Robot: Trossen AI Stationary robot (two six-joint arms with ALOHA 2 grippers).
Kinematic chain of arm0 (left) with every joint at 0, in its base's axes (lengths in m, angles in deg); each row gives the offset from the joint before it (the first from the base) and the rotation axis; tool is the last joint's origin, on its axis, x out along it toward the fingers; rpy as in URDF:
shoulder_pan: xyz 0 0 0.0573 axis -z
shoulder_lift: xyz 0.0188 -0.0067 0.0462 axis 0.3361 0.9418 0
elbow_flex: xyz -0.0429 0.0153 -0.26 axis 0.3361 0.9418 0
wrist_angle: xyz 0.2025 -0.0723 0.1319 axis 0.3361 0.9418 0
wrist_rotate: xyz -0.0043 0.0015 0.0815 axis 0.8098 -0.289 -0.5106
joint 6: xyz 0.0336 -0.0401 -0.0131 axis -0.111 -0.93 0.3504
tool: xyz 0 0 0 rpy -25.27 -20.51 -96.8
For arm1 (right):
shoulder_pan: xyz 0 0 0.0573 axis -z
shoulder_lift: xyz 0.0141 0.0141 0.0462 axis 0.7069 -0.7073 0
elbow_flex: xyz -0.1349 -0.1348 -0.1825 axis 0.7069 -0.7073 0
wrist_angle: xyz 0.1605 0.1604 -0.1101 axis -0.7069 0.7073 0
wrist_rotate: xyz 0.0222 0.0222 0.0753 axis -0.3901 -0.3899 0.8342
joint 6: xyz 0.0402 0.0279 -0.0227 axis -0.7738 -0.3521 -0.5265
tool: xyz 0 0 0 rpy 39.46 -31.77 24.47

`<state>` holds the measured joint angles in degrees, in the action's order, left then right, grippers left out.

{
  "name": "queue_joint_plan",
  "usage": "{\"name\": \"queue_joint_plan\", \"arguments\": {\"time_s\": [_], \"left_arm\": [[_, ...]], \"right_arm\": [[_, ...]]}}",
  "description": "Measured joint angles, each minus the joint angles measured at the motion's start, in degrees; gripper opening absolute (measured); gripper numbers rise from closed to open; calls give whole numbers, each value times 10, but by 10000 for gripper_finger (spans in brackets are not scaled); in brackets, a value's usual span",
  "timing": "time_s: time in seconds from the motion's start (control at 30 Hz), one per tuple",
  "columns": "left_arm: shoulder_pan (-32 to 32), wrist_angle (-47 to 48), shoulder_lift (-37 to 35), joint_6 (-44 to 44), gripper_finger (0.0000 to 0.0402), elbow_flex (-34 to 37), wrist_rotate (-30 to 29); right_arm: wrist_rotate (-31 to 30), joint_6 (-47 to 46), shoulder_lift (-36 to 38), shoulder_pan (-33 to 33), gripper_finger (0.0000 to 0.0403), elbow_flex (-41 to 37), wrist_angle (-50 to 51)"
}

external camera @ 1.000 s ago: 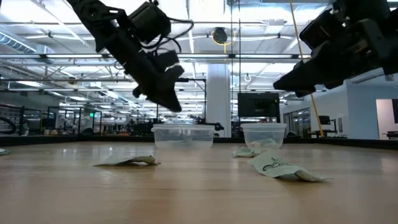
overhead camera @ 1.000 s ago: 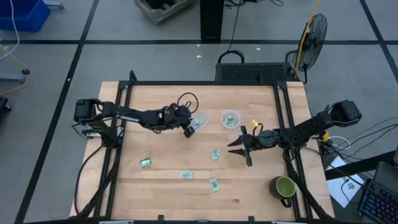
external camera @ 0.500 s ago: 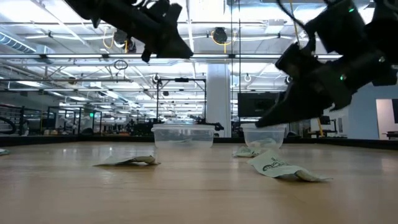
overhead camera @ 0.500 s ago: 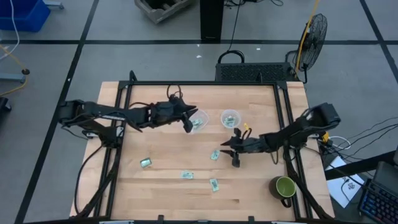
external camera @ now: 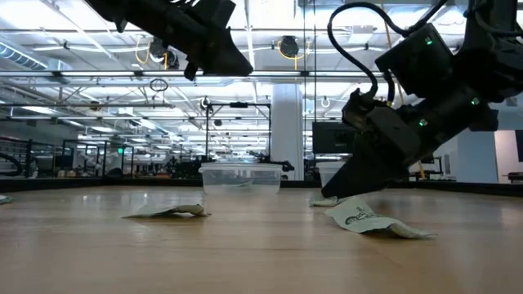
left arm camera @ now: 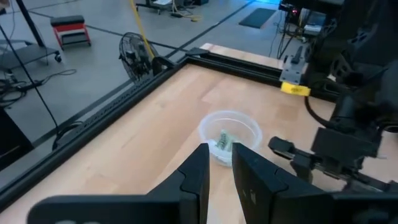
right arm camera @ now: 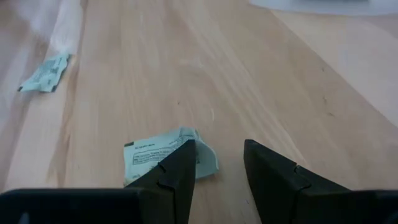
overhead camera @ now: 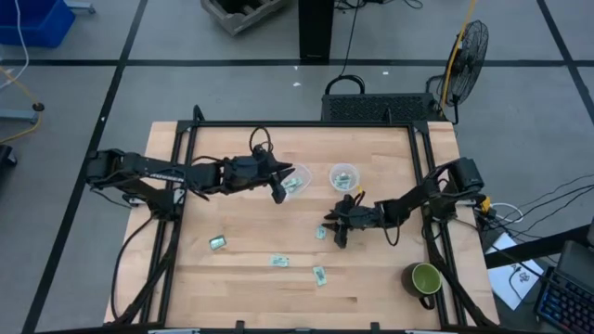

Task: Pick and place Stevia / Truvia into bins
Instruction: Put the stevia packet into the right transparent container

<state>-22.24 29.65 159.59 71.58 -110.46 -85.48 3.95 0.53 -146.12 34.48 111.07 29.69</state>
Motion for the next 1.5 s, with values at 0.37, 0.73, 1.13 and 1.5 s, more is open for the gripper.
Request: {"name": "queue_joint_plan", "arguments": {"time_s": [0.37, 0.73, 1.13, 1.5], "left_arm": [[8, 2, 0, 0, 74, 0, 0], [8, 2, 0, 0, 74, 0, 0], [8, 3, 0, -3, 74, 0, 0], [8, 13, 0, -12, 74, 0, 0]], "right_arm": [[54, -3, -6, -11, 132, -1, -39], [27, 43, -6, -28, 107, -1, -21], [32, 82, -2, -30, 6, -3, -41], [-212, 238, 194, -29, 1, -2, 31]]}}
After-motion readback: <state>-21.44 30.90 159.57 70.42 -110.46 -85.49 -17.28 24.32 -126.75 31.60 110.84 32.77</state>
